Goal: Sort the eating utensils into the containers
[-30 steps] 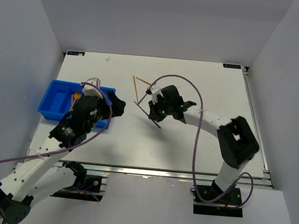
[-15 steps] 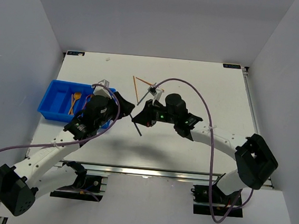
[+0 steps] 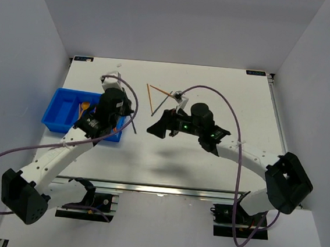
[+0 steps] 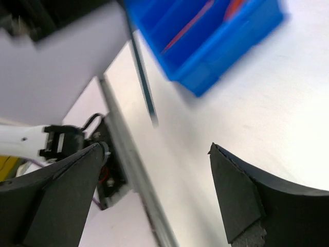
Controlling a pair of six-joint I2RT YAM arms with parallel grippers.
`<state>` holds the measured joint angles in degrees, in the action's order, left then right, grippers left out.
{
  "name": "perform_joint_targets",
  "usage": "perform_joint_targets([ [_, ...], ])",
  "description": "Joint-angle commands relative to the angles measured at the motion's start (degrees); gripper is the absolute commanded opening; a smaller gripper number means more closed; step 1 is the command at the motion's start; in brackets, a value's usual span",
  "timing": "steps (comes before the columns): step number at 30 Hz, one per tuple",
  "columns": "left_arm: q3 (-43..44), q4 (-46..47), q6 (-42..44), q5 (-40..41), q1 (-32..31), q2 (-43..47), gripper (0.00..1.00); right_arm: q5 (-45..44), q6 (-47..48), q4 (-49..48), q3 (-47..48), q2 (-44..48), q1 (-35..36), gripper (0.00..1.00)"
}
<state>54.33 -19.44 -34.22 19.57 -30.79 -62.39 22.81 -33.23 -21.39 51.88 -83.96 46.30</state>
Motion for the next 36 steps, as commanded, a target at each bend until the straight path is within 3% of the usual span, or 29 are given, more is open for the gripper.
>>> perform_joint_targets([
  [1, 4.3, -8.4, 21.7, 32.1, 2.8, -4.2, 0.00, -3.3, 0.8, 0.7, -4.6, 7.5, -5.2, 0.89],
  [3, 3.4, -4.3, 30.9, 40.4, 10.3, -8.5, 0.00, -4.3, 2.0, 3.0, -7.5, 9.7, -7.4, 0.89],
  [5, 4.2, -0.9, 33.9, 39.2, 19.6, -11.2, 0.00, -4.4, 3.7, 4.1, -9.0, 12.4, -8.6, 0.89],
  [8, 1.2, 13.6, 41.5, 41.4, 25.5, -12.9, 0.00, -3.9, 6.0, 6.2, -11.1, 15.1, -9.3, 0.89],
  [9, 0.5, 23.6, 45.9, 43.3, 26.4, -15.1, 0.00, -3.4, 6.5, 6.8, -11.4, 15.5, -9.3, 0.89],
  [14, 7.2, 26.7, 48.7, 37.7, 33.9, -22.8, 0.00, -0.6, 9.9, 12.0, -12.0, 16.3, -9.4, 0.89],
  [19, -0.3, 46.0, 56.5, 31.1, 34.5, -25.5, 0.00, -0.3, 9.9, 12.2, -12.7, 16.8, -9.4, 0.89],
  [21, -2.5, 53.3, 57.3, 32.2, 34.8, -27.0, 0.00, -0.3, 9.9, 12.8, -12.2, 16.5, -9.4, 0.89],
  [26, -4.0, 59.0, 56.5, 31.0, 35.9, -31.8, 0.00, -1.6, 9.6, 14.8, -10.4, 15.5, -9.3, 0.89],
  [31, -4.4, 67.1, 57.2, 39.0, 36.8, -37.2, 0.00, -3.2, 7.7, 14.4, -10.7, 16.4, -9.3, 0.89],
  [36, -6.6, 70.7, 55.6, 40.8, 37.5, -37.8, 0.04, -3.6, 8.6, 15.7, -10.0, 15.5, -9.3, 0.89],
])
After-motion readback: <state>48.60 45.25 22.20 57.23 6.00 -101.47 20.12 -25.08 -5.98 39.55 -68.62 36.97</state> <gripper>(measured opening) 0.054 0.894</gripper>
